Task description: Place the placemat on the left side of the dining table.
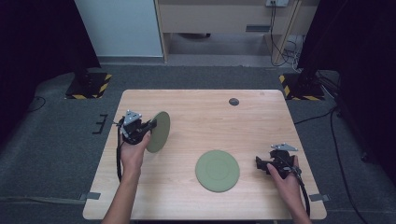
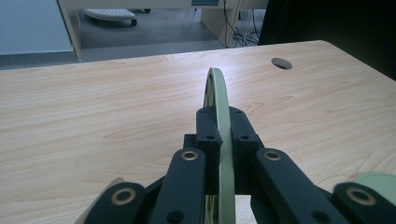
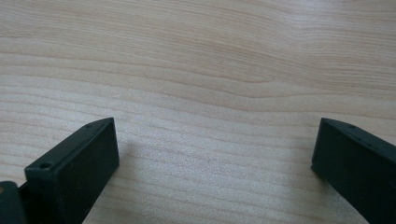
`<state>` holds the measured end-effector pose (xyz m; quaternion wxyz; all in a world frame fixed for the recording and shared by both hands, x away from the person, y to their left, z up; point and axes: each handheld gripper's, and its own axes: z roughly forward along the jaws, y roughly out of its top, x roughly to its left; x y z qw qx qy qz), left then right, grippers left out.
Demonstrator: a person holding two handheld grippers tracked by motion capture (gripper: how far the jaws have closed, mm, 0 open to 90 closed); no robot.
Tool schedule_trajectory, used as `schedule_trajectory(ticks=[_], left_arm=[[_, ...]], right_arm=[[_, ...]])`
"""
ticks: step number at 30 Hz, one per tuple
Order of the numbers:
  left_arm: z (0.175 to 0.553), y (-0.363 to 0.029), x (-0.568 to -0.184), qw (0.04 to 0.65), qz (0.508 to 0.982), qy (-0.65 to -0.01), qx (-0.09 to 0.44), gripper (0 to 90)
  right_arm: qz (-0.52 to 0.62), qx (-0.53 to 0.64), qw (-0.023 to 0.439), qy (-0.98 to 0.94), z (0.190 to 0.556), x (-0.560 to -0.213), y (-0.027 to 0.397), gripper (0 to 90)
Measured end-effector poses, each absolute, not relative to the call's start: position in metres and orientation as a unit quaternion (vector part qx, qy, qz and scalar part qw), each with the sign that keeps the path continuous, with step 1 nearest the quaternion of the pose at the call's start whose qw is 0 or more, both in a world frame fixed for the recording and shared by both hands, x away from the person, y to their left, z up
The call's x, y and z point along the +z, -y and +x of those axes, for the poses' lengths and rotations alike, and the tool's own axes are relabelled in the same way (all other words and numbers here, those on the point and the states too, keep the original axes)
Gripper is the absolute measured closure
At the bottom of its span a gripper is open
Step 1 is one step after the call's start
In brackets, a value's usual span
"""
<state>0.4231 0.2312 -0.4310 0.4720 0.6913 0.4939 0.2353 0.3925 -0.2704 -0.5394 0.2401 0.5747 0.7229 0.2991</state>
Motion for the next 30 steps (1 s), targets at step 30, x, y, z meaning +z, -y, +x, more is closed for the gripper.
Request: schedule_trajectory(ticks=[30], left_arm=[[0.419, -0.256, -0.441, 0.472, 0.671, -0.517, 0.245, 85.1]], right_arm=[[0.575, 0.300, 0.239, -0.723, 0.392, -0.539, 0.270, 0.9]])
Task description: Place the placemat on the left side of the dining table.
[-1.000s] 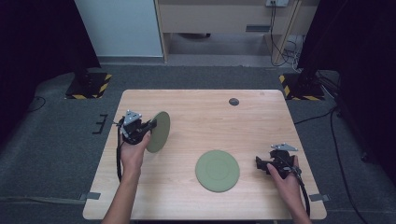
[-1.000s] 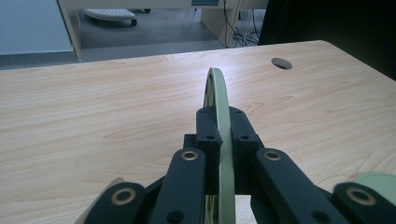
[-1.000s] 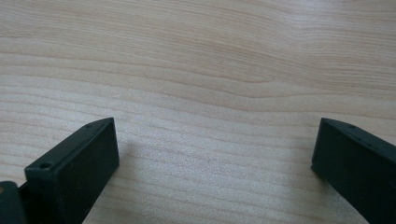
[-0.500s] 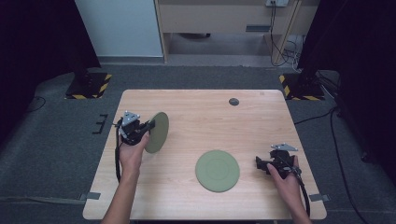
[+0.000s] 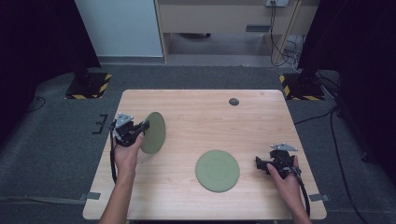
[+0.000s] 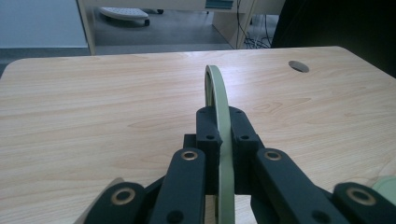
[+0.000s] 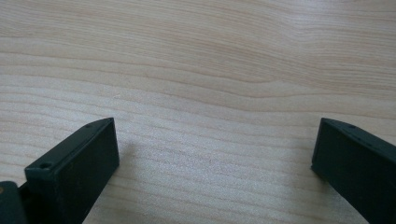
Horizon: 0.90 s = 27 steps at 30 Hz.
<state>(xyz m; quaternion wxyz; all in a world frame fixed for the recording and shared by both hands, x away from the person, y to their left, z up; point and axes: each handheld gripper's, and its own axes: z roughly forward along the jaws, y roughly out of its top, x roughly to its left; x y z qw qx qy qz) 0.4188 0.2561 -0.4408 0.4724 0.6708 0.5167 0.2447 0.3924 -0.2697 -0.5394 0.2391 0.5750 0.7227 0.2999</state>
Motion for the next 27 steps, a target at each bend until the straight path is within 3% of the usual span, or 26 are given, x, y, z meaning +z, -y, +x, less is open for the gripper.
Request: schedule_trajectory(ticks=[27], left_arm=[[0.422, -0.284, -0.450, 0.454, 0.667, -0.535, 0.248, 85.0]], right_arm=[[0.575, 0.299, 0.242, -0.722, 0.391, -0.540, 0.268, 0.9]])
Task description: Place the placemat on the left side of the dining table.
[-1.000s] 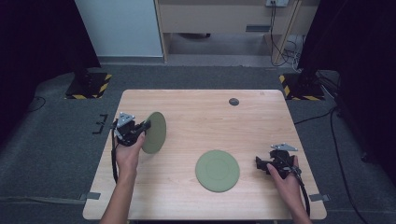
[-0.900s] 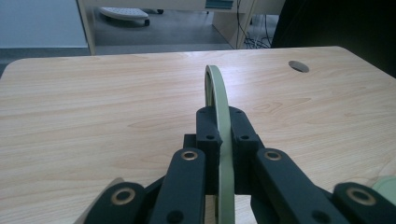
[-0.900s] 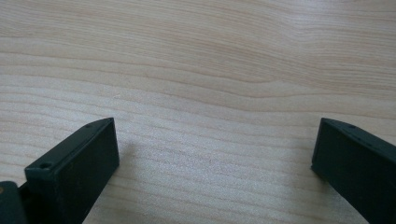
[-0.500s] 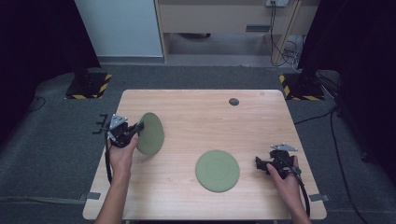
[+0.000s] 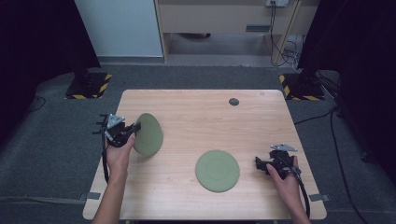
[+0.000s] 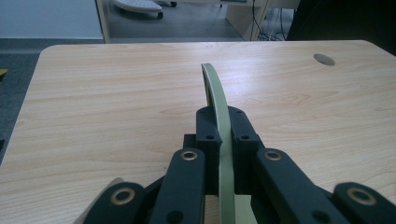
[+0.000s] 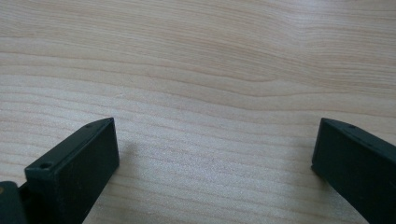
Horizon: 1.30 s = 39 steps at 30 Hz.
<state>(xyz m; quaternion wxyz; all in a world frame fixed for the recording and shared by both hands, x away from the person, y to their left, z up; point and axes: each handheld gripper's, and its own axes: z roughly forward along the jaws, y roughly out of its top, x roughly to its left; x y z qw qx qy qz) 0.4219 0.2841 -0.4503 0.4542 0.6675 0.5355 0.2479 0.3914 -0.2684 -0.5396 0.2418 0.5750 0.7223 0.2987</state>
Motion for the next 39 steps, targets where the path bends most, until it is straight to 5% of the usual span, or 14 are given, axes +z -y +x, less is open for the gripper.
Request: schedule_trajectory(ticks=[39], left_arm=[[0.423, -0.305, -0.465, 0.399, 0.683, -0.557, 0.255, 82.8]], right_arm=[[0.574, 0.299, 0.242, -0.723, 0.391, -0.540, 0.268, 0.9]])
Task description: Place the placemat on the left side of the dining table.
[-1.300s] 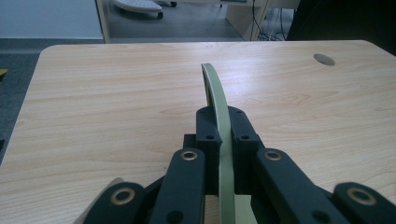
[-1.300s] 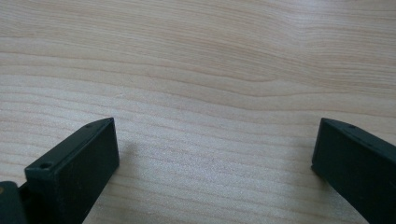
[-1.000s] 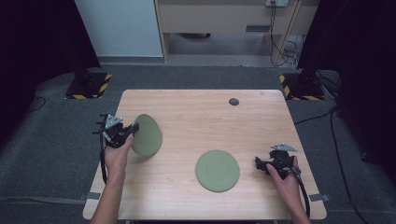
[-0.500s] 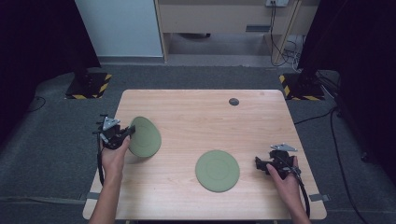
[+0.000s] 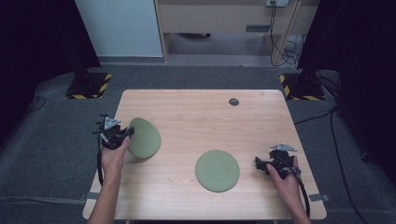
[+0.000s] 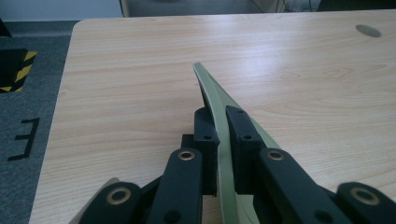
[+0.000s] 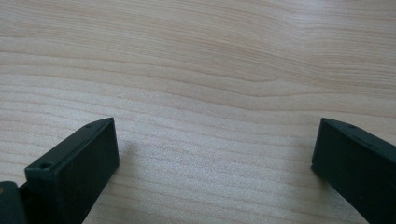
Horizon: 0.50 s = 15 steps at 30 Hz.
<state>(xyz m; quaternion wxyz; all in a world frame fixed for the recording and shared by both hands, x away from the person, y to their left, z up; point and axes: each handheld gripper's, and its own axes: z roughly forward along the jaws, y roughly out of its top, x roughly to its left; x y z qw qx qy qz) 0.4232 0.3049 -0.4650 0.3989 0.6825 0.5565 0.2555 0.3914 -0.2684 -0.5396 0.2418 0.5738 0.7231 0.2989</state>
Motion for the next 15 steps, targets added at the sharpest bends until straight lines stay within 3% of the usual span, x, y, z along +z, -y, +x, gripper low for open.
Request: schedule_trajectory(ticks=[15], left_arm=[[0.431, -0.322, -0.481, 0.364, 0.699, -0.567, 0.240, 73.0]], right_arm=[[0.574, 0.299, 0.242, -0.723, 0.391, -0.540, 0.268, 0.9]])
